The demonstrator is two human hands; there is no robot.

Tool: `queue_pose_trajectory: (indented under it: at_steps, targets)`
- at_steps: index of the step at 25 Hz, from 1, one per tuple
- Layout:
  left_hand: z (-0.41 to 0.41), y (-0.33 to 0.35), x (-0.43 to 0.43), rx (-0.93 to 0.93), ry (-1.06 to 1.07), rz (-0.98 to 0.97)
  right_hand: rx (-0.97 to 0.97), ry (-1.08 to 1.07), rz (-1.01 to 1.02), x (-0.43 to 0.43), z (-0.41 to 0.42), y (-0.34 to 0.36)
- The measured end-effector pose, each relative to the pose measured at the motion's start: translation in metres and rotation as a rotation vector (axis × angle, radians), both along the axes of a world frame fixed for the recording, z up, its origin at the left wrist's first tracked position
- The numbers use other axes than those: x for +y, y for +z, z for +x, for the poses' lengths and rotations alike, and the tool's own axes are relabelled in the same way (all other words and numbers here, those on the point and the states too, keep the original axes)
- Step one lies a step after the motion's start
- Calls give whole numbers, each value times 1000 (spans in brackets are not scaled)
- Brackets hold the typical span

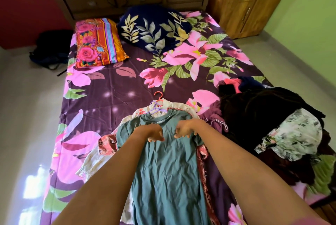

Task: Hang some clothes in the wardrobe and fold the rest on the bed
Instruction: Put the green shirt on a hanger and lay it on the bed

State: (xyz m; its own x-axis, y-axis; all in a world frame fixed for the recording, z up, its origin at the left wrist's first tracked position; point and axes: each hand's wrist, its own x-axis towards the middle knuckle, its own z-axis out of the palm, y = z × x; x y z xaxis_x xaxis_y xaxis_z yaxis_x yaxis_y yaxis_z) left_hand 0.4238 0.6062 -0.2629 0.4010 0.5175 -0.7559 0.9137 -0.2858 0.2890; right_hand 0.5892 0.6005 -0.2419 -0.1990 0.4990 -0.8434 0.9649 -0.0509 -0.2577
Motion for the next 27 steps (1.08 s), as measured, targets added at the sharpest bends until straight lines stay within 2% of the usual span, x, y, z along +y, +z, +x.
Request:
queue_pose_trajectory:
  at_steps: [7,10,16,21,27]
  targets:
    - [-1,-21,15,17,-12,54,57,11,1,16,5,-27]
    - [-4,-45,34,18,25,44,106,2,-2,39,7,-59]
    - [-14,-104,74,24,50,11,139,-81,119,83,5,-125]
    - [-23,-150,114,25,81,-18,113,-123,184,130,-1,-176]
    - [-33,-207,159,15,152,-37,46,-46,308,180,-1,-219]
